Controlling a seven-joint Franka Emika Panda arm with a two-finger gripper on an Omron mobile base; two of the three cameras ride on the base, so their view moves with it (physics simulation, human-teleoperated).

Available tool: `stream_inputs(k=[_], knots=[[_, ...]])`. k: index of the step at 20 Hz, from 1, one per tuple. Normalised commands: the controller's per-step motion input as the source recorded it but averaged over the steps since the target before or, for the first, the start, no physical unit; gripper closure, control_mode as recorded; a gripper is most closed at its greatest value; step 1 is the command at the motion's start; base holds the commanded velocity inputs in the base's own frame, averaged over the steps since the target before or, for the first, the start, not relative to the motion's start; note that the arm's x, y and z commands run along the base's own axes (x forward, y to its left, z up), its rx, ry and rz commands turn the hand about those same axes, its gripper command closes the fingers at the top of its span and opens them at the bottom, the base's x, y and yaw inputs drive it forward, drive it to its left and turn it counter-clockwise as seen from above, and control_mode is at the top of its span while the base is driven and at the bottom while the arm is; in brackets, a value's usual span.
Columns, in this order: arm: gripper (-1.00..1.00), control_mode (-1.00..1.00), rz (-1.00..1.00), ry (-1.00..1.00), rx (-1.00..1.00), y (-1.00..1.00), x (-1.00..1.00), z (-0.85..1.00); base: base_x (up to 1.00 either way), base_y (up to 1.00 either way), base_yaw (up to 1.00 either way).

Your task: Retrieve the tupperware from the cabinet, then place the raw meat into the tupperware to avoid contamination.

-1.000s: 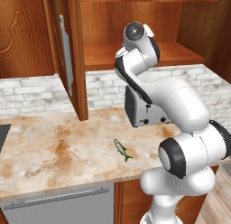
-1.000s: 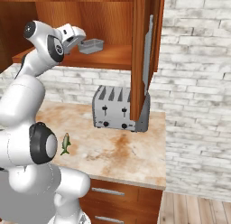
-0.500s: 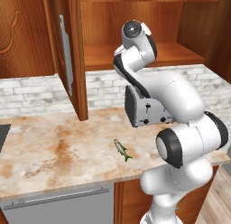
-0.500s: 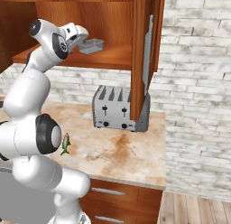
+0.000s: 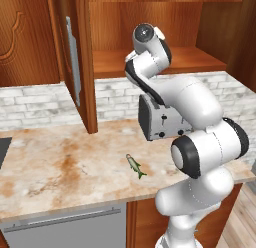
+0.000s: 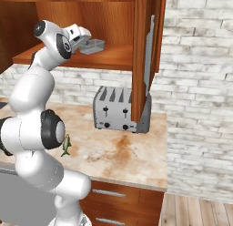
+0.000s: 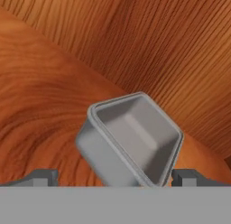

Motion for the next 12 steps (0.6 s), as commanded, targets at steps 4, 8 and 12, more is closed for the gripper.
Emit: stream_inputs(k=[4, 8, 12], knots=[[-1.00, -1.00, 0.00, 0.01, 0.00, 0.00, 0.23, -0.09, 0.00, 0.00, 0.00], [-1.00, -1.00, 0.00, 0.00, 0.00, 0.00, 0.25, -0.01, 0.00, 0.00, 0.00], [-1.00, -1.00, 0.00, 0.00, 0.00, 0.00, 0.25, -0.02, 0.00, 0.00, 0.00]])
